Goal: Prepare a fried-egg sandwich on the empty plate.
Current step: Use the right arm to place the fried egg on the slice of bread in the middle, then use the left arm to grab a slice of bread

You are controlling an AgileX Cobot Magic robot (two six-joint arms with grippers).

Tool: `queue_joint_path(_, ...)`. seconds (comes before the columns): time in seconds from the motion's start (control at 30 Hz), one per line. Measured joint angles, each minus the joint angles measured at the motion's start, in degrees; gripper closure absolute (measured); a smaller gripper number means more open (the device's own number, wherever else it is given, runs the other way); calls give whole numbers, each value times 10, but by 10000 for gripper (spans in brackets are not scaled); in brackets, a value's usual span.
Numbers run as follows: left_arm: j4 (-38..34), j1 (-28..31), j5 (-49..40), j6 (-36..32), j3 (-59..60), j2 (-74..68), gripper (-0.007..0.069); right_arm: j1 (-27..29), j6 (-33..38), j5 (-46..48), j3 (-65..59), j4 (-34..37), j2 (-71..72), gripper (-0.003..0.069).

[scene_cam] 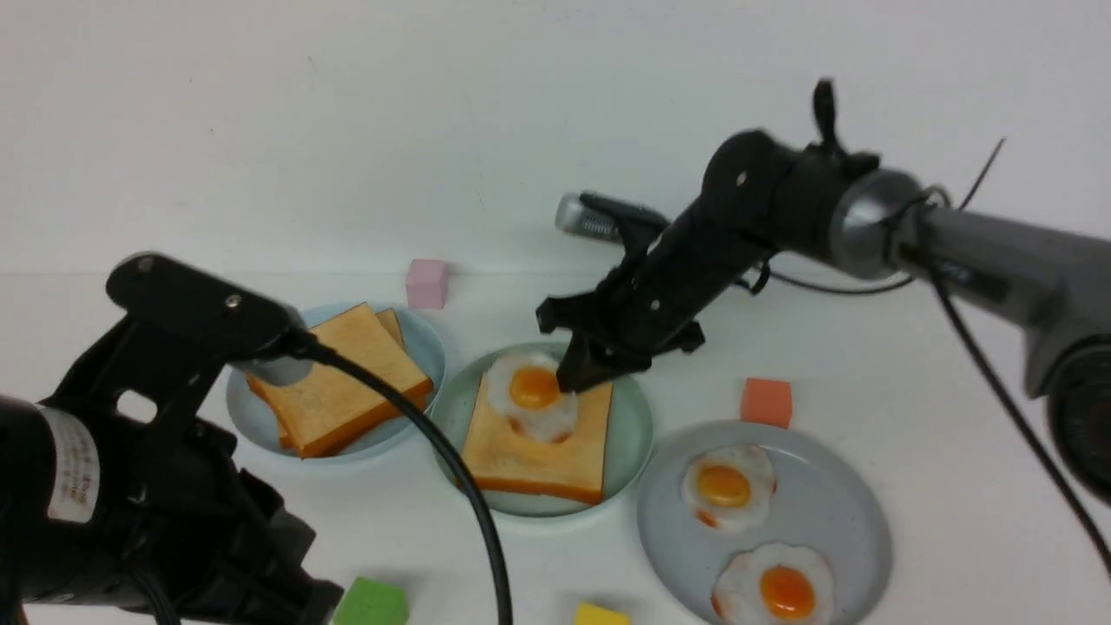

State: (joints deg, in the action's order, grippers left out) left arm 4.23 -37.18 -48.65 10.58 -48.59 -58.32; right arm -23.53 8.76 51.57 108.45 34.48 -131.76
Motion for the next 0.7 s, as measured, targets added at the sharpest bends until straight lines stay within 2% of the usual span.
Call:
queue_joint_path(0.1,0,0,0,1,1,0,622,0,-13,-8,0,3,-21,572)
queue_joint_path(0.2,0,0,0,1,1,0,620,0,-14,-8,3,5,-19,499)
queue_joint_path(0.27,0,0,3,3,1,0,620,0,-14,-5,3,4,-9,397)
queue_joint_path(0.3,0,0,4,3,1,0,620,0,-13,-5,3,4,-8,389)
queue_joint_path(0.33,0,0,10,3,1,0,620,1,-12,1,3,0,3,338)
queue_joint_path(0.43,0,0,45,20,1,-1,620,7,4,12,3,-12,60,262)
queue_joint_path(0.53,-1,11,71,53,-2,-8,620,11,20,27,6,-23,113,246)
queue_joint_path(0.63,-18,71,80,116,-27,-41,620,12,51,84,11,-50,200,264)
queue_joint_path(0.7,-37,116,73,121,-48,-64,620,6,56,129,12,-63,243,298)
